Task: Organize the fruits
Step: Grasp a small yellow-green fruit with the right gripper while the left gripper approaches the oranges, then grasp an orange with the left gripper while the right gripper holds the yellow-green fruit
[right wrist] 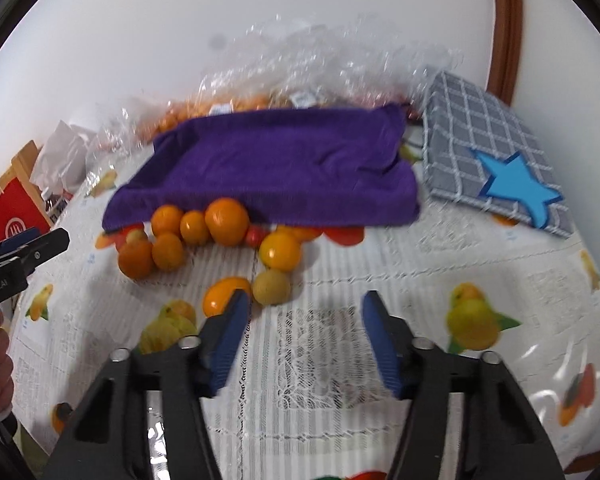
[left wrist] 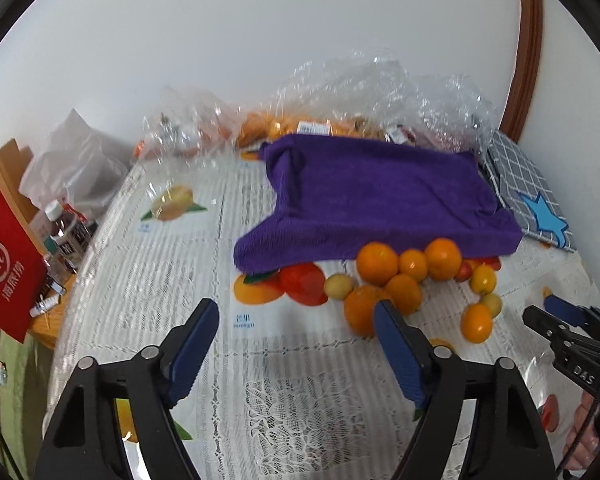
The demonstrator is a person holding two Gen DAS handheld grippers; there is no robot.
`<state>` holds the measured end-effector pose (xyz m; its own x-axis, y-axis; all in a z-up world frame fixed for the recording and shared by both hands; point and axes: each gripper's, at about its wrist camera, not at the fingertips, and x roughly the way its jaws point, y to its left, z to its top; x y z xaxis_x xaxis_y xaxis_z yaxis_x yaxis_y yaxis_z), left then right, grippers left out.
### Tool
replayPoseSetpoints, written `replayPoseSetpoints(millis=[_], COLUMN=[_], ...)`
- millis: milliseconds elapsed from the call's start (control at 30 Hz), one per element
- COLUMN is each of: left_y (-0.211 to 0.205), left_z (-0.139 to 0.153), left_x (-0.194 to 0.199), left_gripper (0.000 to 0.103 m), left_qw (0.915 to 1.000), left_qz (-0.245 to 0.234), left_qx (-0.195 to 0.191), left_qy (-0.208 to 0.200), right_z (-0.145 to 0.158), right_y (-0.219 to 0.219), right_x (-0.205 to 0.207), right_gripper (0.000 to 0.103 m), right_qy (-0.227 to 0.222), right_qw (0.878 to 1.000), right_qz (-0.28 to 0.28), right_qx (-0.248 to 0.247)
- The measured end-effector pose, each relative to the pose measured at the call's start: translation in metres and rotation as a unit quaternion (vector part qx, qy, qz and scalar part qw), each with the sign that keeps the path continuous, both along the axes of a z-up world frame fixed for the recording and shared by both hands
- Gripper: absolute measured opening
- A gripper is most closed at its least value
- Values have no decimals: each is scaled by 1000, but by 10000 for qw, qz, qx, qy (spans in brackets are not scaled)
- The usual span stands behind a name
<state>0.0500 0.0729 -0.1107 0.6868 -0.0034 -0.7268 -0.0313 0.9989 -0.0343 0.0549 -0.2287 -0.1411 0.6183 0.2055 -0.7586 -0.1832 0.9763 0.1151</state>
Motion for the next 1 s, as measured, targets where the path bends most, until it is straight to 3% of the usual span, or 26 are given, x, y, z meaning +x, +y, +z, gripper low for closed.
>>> replayPoseSetpoints(millis=[200, 300, 667, 767, 1000], left_y=[1, 0, 0, -6, -30], left_z=[-25, -35, -54, -55, -55], left_x=[6, 9, 18, 20, 28], left_gripper=[74, 64, 63, 63, 63], left_qw=[9998, 9994, 9963, 9958, 9945], left_qz=[-111, -132, -295, -404, -724], left_qx=[-108, -260, -719, -742, -669], left_qy=[144, 187, 360, 348, 356], right_z=[-22, -29, -41, -42, -41], right_y=[7, 12, 21, 25, 12], right_x=[10, 13, 29, 31, 25], right_gripper=[44, 42, 38, 29, 29], right_qy=[215, 268, 191, 142, 97], right_qw=[9989, 9985, 9993, 9994, 9990], right_qz=[275, 272, 265, 303, 436], right_qx=[322, 392, 188, 87, 28])
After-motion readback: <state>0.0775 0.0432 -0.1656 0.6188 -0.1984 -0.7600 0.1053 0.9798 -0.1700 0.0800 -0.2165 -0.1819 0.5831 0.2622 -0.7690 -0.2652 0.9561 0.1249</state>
